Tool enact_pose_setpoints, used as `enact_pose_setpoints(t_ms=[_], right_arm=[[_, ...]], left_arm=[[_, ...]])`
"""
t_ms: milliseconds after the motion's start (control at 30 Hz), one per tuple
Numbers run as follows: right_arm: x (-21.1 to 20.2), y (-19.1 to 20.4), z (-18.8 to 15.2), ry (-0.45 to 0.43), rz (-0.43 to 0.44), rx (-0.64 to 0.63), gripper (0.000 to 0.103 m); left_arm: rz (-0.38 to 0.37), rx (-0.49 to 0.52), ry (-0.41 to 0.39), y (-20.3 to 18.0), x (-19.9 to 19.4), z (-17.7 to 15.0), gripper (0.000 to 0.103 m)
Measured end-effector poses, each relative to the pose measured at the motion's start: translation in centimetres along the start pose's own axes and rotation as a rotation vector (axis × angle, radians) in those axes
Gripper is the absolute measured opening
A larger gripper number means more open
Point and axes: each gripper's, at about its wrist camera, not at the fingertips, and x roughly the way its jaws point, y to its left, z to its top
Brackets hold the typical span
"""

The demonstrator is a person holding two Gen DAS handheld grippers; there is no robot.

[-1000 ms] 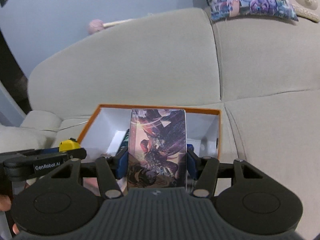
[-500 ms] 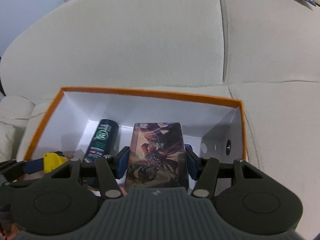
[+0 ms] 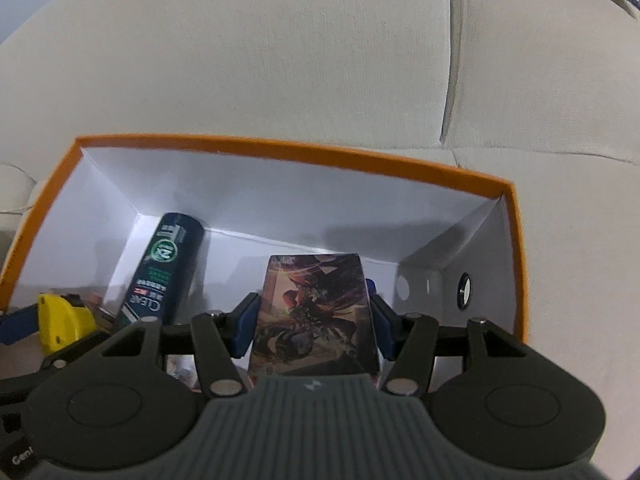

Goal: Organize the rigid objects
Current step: 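Lift and carry the tape measure and card box over the orange box, then lower both items into the box and open both tools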

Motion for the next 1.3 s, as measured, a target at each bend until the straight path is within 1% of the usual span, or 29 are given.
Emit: enact_pose_setpoints(t_ms=[233, 367, 467, 600, 833, 1133, 1233, 1300], right_arm=[[0.3, 0.1, 0.3, 0.015, -0.016, -0.012, 0.059], [0.4, 0.3, 0.3, 0.016, -0.028, -0.023, 0.059], [0.5, 0.4, 0.2, 0.017, -0.039, -0.033, 0.059], [0.3, 0.2, 0.2, 0.019, -0.041, -0.031, 0.059], [0.2, 0.4, 0.2, 0.023, -0.049, -0.034, 0.059], [0.2, 0.5, -0.5, 0.033, -0.056, -0.039, 0.060], [-0.2, 0.5, -0.6, 0.020, -0.057, -0.037, 0.060], [-0.8, 0.5, -0.7, 0.001, -0.057, -0.035, 0.061]], left_arm=[[0.030, 0.017, -0.011, -0.5, 0.4, -0.3, 0.062], [0.020, 0.030, -0.009, -1.0, 0.7, -0.4, 0.062], [-0.017, 0.003, 0.024, -1.0, 1.0, -0.6, 0.062], [0.001, 0.030, 0.018, -1.5, 1.1, -0.9, 0.062], [0.004, 0.024, 0.017, -1.4, 1.1, -0.9, 0.062], [0.009, -0.001, 0.020, -1.1, 1.1, -0.7, 0.072], [0.008, -0.003, 0.018, -1.0, 0.9, -0.7, 0.074], [0.013, -0.004, 0.016, -1.0, 0.5, -0.7, 0.077]])
